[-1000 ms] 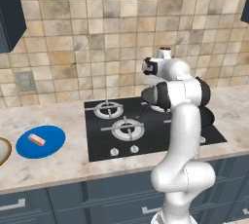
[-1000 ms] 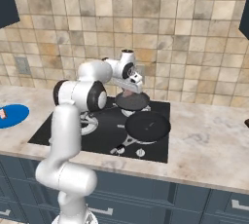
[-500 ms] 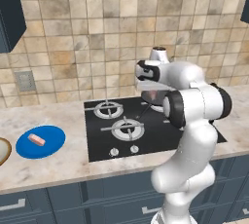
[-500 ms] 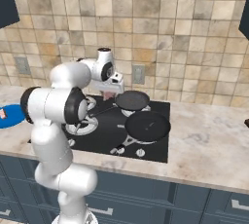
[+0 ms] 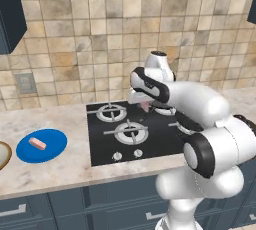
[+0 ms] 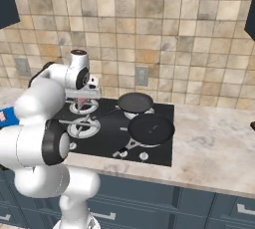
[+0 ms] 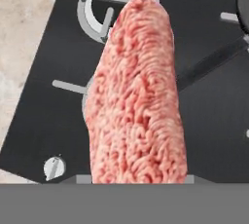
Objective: Place one of the steaks on the plate and the other in the bowl. Then place the bowl in the fridge.
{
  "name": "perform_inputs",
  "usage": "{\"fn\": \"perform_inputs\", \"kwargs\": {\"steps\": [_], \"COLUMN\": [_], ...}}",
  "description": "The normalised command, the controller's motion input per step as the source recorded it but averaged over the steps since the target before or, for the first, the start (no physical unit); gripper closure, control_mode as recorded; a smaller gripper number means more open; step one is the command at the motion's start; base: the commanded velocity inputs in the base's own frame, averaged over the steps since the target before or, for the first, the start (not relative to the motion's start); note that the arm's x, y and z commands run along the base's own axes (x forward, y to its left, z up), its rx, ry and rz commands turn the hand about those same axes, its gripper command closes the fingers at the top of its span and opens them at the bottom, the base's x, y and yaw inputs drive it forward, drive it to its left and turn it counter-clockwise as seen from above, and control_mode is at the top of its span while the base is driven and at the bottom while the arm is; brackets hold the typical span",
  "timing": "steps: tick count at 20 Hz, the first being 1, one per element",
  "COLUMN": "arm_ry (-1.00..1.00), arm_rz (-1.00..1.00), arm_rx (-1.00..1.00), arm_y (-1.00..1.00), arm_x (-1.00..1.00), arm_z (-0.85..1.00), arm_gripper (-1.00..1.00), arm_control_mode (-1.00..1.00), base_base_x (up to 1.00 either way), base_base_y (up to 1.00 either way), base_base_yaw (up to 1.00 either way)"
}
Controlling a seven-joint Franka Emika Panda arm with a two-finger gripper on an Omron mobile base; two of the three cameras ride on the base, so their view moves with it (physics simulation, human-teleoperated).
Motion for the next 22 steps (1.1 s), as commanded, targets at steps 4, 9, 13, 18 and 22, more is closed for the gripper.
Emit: {"fn": "perform_inputs", "kwargs": {"steps": [4, 9, 13, 18, 22], "arm_ry": [-0.01, -0.05, 0.0, 0.01, 0.0], "arm_rz": [0.28, 0.2, 0.1, -0.35, -0.25], "arm_rx": [0.02, 0.0, 0.02, 0.0, 0.03], "arm_y": [0.98, 0.95, 0.58, 0.14, 0.66], "arm_x": [-0.58, -0.36, -0.06, -0.12, -0.45], "arm_z": [0.03, 0.19, 0.0, 0.0, 0.0], "arm_gripper": [1.0, 1.0, 1.0, 1.0, 1.0], "arm_control_mode": [-1.0, -1.0, -1.0, -1.0, 1.0], "base_base_x": [0.0, 0.0, 0.0, 0.0, -0.25], "base_base_y": [0.0, 0.0, 0.0, 0.0, 0.25], "base_base_yaw": [0.0, 0.0, 0.0, 0.0, -0.05]}}
